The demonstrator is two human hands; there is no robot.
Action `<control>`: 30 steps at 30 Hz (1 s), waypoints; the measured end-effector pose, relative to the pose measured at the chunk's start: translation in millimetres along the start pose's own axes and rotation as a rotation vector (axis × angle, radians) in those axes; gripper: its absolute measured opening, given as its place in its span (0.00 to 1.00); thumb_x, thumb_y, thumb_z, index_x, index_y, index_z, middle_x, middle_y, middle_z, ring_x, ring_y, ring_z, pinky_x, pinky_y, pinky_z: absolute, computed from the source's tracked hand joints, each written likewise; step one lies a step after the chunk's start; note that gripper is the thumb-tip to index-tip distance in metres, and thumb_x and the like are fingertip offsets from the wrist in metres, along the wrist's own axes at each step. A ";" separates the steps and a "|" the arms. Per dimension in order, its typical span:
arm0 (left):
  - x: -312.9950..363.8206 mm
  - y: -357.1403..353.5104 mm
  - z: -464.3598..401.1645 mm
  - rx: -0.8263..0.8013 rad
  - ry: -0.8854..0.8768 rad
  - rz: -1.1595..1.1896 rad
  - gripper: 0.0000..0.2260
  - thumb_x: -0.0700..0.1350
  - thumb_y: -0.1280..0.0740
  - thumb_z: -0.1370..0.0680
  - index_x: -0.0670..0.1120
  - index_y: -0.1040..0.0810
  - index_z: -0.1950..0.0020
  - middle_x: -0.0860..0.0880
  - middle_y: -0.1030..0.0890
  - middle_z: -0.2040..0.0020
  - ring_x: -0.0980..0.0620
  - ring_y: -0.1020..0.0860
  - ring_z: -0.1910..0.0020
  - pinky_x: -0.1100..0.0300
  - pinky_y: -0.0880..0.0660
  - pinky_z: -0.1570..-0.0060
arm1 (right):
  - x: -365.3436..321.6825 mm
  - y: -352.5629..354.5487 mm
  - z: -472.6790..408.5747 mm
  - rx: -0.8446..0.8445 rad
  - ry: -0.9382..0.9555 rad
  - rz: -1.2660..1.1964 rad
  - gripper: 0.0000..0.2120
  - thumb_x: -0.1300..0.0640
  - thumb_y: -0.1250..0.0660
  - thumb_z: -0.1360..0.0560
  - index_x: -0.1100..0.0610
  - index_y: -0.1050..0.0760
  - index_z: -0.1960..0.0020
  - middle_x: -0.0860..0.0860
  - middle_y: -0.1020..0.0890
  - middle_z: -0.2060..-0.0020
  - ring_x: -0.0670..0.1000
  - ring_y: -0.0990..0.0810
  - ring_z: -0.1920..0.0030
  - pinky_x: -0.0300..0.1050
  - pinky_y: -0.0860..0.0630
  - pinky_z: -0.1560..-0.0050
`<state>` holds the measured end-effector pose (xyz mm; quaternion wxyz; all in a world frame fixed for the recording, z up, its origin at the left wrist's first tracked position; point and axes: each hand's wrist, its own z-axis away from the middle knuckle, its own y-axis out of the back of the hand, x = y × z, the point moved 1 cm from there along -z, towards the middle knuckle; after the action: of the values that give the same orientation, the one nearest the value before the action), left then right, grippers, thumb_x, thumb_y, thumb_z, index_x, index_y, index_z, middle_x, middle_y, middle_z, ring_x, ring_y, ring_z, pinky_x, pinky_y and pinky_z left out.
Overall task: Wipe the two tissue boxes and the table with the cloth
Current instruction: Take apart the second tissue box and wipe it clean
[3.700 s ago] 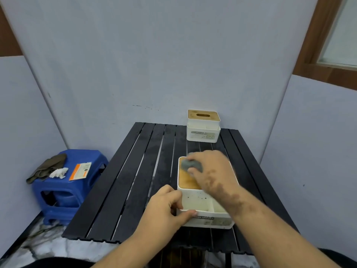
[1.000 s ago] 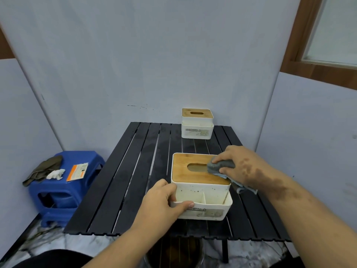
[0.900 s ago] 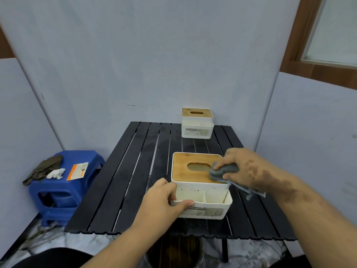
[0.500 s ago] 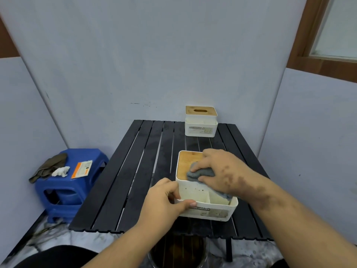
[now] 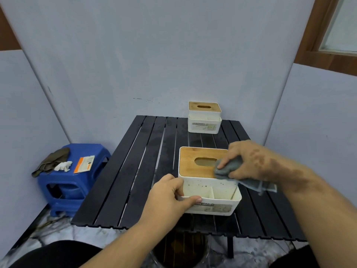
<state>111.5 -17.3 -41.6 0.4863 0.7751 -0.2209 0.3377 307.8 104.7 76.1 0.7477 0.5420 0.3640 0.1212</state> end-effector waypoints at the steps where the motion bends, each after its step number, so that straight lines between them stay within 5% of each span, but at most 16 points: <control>1: 0.7 0.3 -0.1 0.000 0.000 0.005 0.24 0.61 0.21 0.35 0.49 0.33 0.70 0.54 0.27 0.62 0.55 0.26 0.63 0.64 0.28 0.64 | 5.8 1.4 1.9 0.008 -0.003 -0.021 0.14 0.58 0.23 0.30 0.37 0.16 0.56 0.40 0.24 0.54 0.45 0.23 0.53 0.35 0.27 0.55; 10: -3.1 0.1 -0.5 -0.004 0.025 0.073 0.24 0.57 0.19 0.37 0.46 0.32 0.69 0.51 0.27 0.64 0.53 0.28 0.66 0.55 0.27 0.64 | -53.7 -57.4 -42.3 0.268 0.286 0.152 0.13 0.50 0.34 0.21 0.41 0.20 0.39 0.45 0.25 0.51 0.49 0.28 0.47 0.46 0.27 0.47; 18: 5.6 -0.5 0.8 -0.020 0.025 0.001 0.26 0.57 0.20 0.34 0.49 0.37 0.70 0.53 0.30 0.63 0.57 0.31 0.66 0.66 0.32 0.66 | -54.8 -59.2 -79.3 0.384 0.061 0.318 0.13 0.49 0.43 0.16 0.40 0.28 0.33 0.46 0.24 0.41 0.53 0.28 0.42 0.52 0.31 0.45; 26: 10.9 2.0 2.8 -0.027 0.006 -0.093 0.25 0.61 0.23 0.32 0.51 0.37 0.69 0.53 0.30 0.61 0.57 0.29 0.65 0.67 0.33 0.66 | -12.6 -29.2 -56.3 0.297 -0.117 0.317 0.10 0.49 0.39 0.18 0.36 0.25 0.41 0.45 0.23 0.45 0.54 0.27 0.42 0.56 0.29 0.40; 30: 11.2 2.9 3.7 -0.031 -0.010 -0.103 0.25 0.61 0.23 0.32 0.51 0.37 0.69 0.53 0.29 0.61 0.57 0.29 0.65 0.67 0.33 0.66 | 16.3 -17.1 -33.6 0.237 -0.145 0.279 0.14 0.50 0.39 0.18 0.35 0.25 0.36 0.45 0.24 0.43 0.53 0.27 0.41 0.55 0.26 0.39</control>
<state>118.3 -22.0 -32.6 0.5139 0.7794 -0.1885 0.3050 292.9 131.9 49.1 0.6790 0.6787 0.2420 0.1405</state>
